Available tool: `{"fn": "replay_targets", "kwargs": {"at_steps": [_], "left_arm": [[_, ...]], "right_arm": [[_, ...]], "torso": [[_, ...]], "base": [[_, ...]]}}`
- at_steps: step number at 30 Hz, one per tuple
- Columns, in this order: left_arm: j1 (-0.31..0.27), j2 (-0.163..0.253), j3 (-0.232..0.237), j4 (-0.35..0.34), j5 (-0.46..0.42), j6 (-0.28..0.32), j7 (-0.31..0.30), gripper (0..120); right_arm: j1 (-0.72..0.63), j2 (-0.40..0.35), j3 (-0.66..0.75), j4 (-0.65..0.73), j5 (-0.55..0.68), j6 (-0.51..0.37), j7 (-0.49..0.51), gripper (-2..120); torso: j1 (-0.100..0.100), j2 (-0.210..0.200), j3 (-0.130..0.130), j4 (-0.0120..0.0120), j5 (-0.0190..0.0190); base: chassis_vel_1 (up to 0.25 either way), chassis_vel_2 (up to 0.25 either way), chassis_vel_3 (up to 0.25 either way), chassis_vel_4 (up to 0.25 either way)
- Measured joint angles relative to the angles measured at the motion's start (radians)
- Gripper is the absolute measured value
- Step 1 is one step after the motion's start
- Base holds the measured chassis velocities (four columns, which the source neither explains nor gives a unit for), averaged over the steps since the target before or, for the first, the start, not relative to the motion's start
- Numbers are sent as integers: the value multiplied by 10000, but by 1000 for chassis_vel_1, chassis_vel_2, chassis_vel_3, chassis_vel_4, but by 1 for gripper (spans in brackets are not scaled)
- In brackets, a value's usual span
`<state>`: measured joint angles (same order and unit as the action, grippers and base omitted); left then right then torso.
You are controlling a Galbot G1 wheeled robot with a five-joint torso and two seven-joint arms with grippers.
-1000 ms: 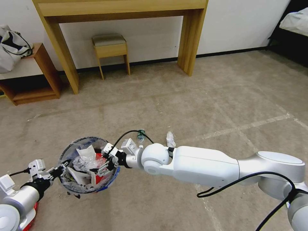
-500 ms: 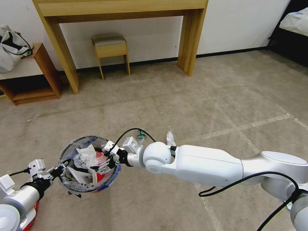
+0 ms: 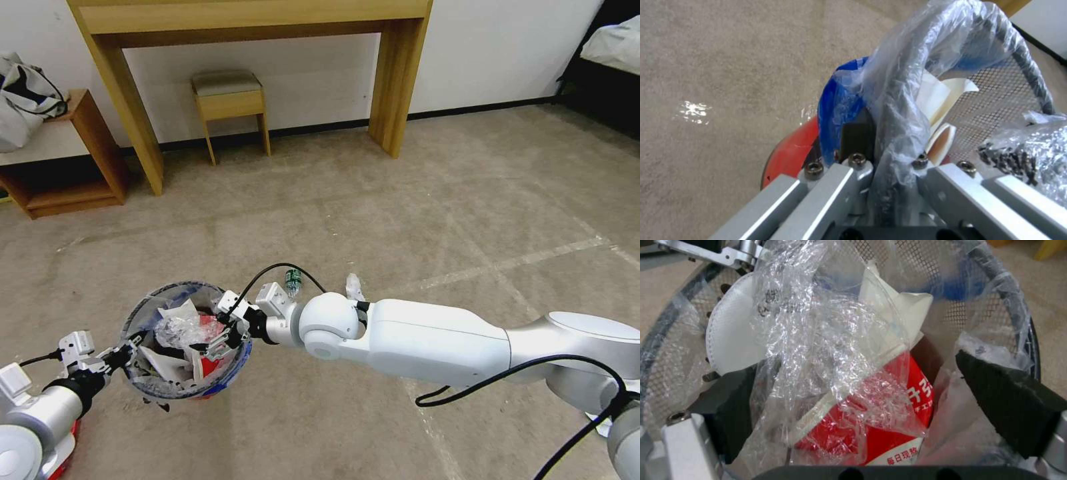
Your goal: Pick up the trash bin and place the garbage on the floor into it.
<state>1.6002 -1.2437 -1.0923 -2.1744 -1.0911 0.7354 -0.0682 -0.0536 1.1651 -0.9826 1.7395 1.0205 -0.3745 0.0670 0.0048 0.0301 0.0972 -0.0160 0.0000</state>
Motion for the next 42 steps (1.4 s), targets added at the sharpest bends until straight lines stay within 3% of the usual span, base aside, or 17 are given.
{"fn": "replay_targets", "kwargs": {"at_steps": [42], "left_arm": [[-191, 7, 51, 215, 9, -6, 36, 1]], "right_arm": [[308, -55, 166, 324, 247, -155, 160, 100]], "torso": [[0, 0, 0, 0, 0]], "base": [[0, 0, 0, 0]]}}
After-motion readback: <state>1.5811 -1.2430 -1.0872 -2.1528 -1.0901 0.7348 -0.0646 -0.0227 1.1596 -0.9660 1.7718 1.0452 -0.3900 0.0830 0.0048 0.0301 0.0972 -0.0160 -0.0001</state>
